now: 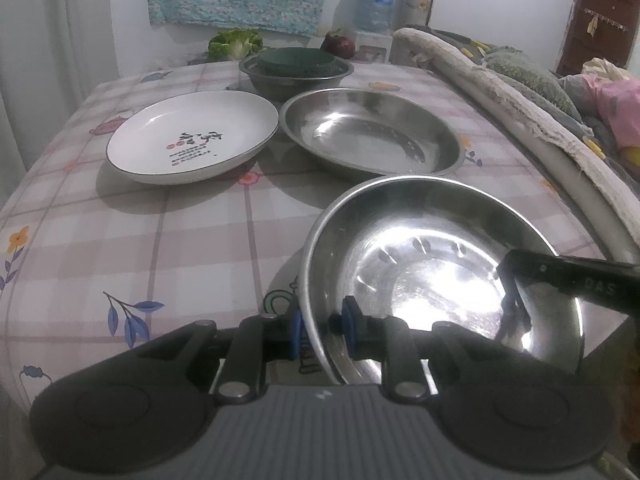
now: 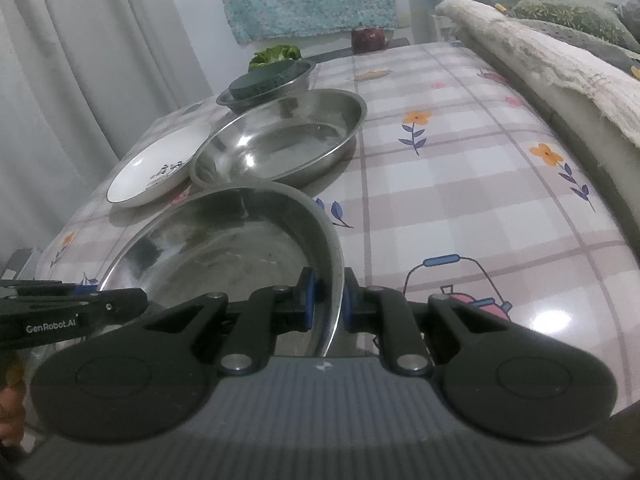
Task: Organize plates and bowls
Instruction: 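Carry the held steel plate with both tools over the other steel plate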
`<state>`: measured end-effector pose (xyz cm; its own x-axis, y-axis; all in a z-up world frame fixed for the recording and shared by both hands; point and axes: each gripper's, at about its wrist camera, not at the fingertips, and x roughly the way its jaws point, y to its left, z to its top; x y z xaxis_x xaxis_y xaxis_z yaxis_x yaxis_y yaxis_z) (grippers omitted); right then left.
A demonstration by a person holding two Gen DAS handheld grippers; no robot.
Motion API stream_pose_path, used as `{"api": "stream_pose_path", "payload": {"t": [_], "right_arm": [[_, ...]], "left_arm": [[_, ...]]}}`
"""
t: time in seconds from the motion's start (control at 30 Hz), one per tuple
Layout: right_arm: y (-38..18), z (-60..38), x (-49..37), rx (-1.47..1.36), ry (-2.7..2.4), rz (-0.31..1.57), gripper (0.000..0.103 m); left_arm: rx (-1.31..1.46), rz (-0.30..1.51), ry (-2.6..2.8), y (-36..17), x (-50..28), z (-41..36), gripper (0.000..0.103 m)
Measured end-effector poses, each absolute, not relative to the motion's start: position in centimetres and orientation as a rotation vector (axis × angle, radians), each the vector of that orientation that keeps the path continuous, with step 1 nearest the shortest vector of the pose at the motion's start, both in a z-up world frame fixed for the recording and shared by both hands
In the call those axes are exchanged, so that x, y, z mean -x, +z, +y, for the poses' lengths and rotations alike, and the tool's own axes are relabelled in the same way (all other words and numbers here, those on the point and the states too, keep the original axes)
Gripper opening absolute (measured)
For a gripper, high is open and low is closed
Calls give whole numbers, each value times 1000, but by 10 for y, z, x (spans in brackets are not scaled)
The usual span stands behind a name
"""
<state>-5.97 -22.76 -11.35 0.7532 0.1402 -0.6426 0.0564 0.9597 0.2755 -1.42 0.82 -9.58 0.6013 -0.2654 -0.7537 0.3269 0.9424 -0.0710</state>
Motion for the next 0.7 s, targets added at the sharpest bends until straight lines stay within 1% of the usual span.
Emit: {"api": "stream_pose_path", "payload": {"t": [0.7], "right_arm": [[-119, -226, 56, -274, 42, 718, 13]], "left_arm": [[-102, 858, -327, -100, 10, 3, 23]]}}
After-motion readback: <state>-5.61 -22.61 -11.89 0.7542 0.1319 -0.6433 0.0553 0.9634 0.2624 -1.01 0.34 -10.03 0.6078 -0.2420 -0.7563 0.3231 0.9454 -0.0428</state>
